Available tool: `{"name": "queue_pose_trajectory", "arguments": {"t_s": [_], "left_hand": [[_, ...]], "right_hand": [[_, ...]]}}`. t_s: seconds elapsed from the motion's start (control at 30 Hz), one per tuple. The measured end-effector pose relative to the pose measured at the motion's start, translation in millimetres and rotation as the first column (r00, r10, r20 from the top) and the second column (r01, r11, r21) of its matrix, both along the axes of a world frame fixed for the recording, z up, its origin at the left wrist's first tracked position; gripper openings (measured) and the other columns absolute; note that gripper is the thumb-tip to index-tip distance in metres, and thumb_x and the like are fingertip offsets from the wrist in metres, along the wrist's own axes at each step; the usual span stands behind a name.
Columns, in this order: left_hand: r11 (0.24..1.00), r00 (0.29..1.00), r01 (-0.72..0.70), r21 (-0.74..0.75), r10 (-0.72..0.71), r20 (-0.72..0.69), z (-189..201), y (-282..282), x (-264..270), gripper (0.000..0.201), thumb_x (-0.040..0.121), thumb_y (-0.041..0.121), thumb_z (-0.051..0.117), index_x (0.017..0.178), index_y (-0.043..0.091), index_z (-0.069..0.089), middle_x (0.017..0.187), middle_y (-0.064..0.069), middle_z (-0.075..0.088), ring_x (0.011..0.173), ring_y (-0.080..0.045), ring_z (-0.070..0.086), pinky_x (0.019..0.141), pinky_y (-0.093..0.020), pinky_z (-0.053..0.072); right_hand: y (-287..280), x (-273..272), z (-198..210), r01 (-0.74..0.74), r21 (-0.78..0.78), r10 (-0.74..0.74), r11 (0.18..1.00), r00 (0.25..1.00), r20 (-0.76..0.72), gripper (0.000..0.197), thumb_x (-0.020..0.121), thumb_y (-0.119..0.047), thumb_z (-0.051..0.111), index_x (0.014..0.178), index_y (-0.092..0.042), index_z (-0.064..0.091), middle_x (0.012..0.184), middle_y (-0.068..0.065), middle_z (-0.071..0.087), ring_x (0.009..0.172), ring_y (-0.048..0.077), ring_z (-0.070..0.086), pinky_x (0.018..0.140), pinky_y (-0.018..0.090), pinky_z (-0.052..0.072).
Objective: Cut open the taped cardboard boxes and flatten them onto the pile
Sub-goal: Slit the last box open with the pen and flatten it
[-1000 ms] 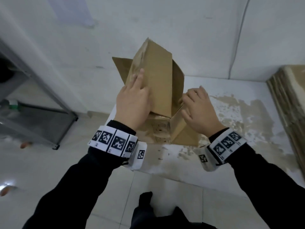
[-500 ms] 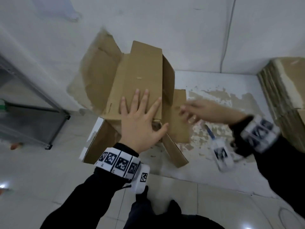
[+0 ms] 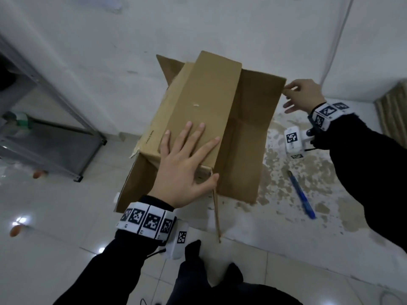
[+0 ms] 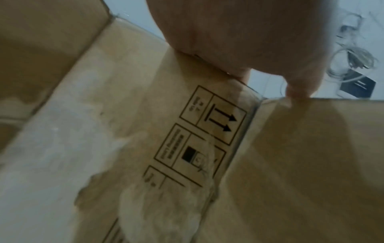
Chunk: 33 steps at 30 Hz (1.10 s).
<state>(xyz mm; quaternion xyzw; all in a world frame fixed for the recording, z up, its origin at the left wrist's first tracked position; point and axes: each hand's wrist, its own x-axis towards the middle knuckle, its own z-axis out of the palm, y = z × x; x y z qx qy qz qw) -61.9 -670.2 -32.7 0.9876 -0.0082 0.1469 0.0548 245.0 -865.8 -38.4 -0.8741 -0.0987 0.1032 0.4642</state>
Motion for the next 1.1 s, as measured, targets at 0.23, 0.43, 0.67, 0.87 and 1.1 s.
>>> {"name": "queue_pose_trajectory", "arguments": {"t_s": [0.23,0.43,0.67,0.87,1.1], "left_hand": [[0.997,0.996,-0.001,0.075,0.007,-0.083,-5.3,-12.6,90.2,0.072,0.088,0.071,0.018,0.146,0.033,0.036,0.158,-0.006,0.022,0.147,-0.029,0.011,0.114,-0.058,0.000],[0.973,0.971,0.145,0.178,-0.105,-0.215,-30.7,-0.2,157.6,0.086,0.081,0.081,0.016,0.148,0.029,0.029,0.160,-0.007,0.010,0.148,-0.027,-0.002,0.114,-0.057,-0.009],[0.921,0.829,0.342,0.187,-0.202,-0.522,-99.0,22.4,197.9,0.092,0.079,0.076,0.044,0.152,0.028,0.014,0.161,-0.004,-0.006,0.148,-0.021,-0.010,0.117,-0.048,-0.010],[0.936,0.809,0.336,0.104,-0.230,-0.541,-144.3,21.2,183.0,0.081,0.087,0.058,0.051,0.151,0.022,0.018,0.160,-0.012,-0.010,0.146,-0.028,-0.015,0.117,-0.048,-0.013],[0.925,0.656,0.325,-0.198,-0.371,-0.658,-171.6,45.8,125.6,0.073,0.098,0.045,0.031,0.150,0.021,-0.014,0.152,-0.002,-0.031,0.142,-0.021,-0.029,0.118,-0.049,-0.006]], "right_hand": [[-16.2,-148.5,-11.8,0.026,0.589,0.217,0.807,0.916,-0.337,0.061,0.081,-0.061,0.050,0.129,-0.024,0.045,0.122,0.002,0.059,0.105,0.013,0.062,0.092,0.034,0.050],[-5.1,-234.1,-89.5,0.277,0.373,-0.147,0.886,0.928,-0.342,0.027,0.092,-0.022,0.059,0.117,-0.031,0.054,0.117,-0.009,0.062,0.108,0.011,0.060,0.096,0.039,0.050],[-2.1,-182.2,-104.6,0.317,0.008,-0.305,0.948,0.920,-0.245,0.042,0.094,-0.020,0.054,0.133,-0.008,0.045,0.129,0.007,0.055,0.117,0.025,0.053,0.099,0.040,0.044],[13.1,-172.8,-121.1,0.318,-0.372,-0.398,0.872,0.903,-0.161,0.056,0.092,-0.005,0.050,0.143,0.000,0.027,0.137,0.022,0.043,0.128,0.036,0.041,0.101,0.036,0.035],[81.0,-193.7,-169.9,-0.208,-0.641,0.141,0.739,0.978,-0.155,0.063,0.089,-0.060,0.000,0.146,-0.040,-0.014,0.157,-0.006,-0.019,0.143,0.016,-0.021,0.116,0.051,-0.006]]}}
